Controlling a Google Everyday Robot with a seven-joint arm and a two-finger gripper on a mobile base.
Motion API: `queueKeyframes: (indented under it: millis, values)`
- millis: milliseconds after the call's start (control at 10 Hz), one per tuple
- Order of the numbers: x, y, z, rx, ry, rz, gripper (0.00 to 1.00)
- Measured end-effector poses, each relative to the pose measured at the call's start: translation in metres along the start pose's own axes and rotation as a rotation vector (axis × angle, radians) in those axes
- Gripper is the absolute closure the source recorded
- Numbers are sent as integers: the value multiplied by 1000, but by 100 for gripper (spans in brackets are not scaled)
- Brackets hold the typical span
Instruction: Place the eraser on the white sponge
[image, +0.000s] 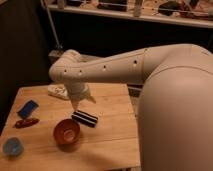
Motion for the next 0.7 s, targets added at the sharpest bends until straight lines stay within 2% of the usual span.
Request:
queueKeyframes:
  millis: [100,400,600,700]
  values:
    - [-14,-1,-13,10,-41,-116,35]
    - [-37,-11,-40,-22,-138,-360,35]
    - [-39,-24,-50,-59,-168,-476,35]
    - [-36,-32,-48,-78,-166,-511,35]
